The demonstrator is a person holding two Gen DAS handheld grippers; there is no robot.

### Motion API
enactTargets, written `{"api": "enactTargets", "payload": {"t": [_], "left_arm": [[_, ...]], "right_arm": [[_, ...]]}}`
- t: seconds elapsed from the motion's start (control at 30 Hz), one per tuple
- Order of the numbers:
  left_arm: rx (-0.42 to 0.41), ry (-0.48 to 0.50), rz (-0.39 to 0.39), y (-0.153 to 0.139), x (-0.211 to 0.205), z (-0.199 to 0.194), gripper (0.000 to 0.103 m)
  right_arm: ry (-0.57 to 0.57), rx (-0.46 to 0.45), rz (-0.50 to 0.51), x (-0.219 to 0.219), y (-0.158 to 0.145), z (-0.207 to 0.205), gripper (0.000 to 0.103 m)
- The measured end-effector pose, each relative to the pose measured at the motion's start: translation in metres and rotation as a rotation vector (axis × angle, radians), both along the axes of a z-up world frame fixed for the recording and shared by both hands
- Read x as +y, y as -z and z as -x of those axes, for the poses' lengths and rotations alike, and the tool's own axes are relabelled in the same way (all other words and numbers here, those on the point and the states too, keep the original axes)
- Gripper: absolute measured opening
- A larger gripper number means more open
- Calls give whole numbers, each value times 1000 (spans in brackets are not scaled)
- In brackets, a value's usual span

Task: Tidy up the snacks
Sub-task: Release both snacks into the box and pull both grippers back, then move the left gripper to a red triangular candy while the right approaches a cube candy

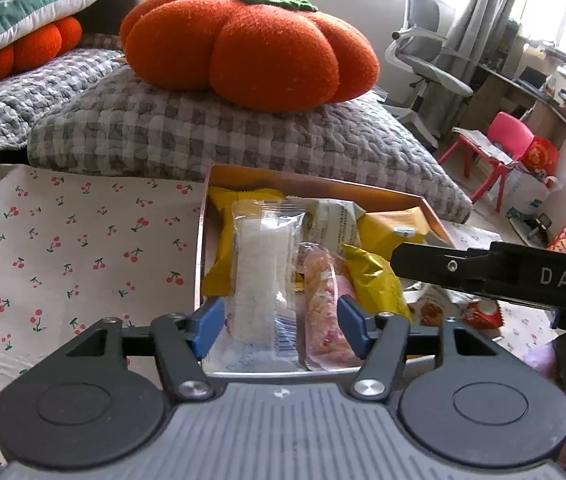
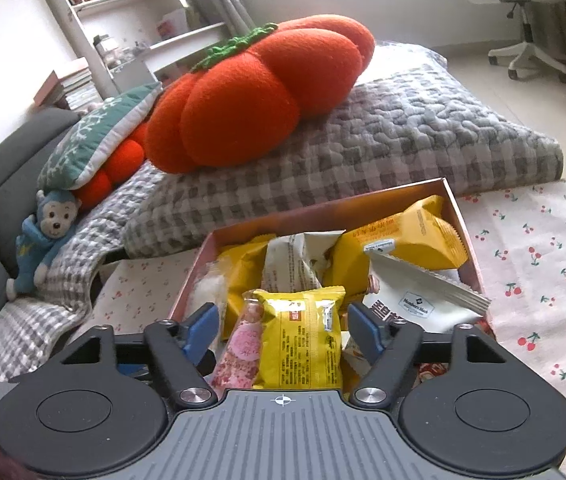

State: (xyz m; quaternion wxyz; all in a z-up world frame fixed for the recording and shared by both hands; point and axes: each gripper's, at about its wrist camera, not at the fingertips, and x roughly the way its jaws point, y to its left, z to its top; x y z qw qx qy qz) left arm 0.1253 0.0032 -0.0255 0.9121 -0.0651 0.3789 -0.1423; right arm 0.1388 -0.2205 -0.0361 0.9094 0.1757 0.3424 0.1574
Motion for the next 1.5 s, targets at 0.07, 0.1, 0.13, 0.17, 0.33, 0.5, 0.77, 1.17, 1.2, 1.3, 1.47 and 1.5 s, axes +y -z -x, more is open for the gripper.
{"api": "enactTargets", "payload": {"t": [0.07,0.1,0.13,0.17,0.33,0.5,0.77,1.17,1.2,1.3,1.47,1.5], "left_arm": [[-4,15,-3,-4,-1,5,66],[-8,21,-10,-6,-3,7,67],[-11,25,-17,-8,-4,10,68],[-13,31,-23,-9,-5,11,69],[-25,38,-45,-14,-4,23,79],[-10,40,-61,-14,0,32,86],[-2,52,-109,-14,6,48,96],[3,74,-153,-12,23,74,102],[5,73,-159,-11,25,76,102],[12,71,-181,-5,32,81,102],[22,60,-235,6,44,88,102],[26,62,-238,8,45,88,102]], "right_arm": [[-1,4,3,-2,-3,3,76],[-1,7,4,-3,-4,4,76],[-2,9,5,-4,-5,5,77],[-1,10,6,-6,-6,7,78],[-18,6,28,-8,-13,19,85],[-41,21,70,-7,-16,35,91],[-91,32,155,0,-17,64,96],[-77,47,214,9,-15,84,97],[-78,49,221,10,-14,84,97],[-90,55,237,14,-11,87,97],[-123,67,260,23,-4,92,97],[-130,68,268,25,-2,92,97]]}}
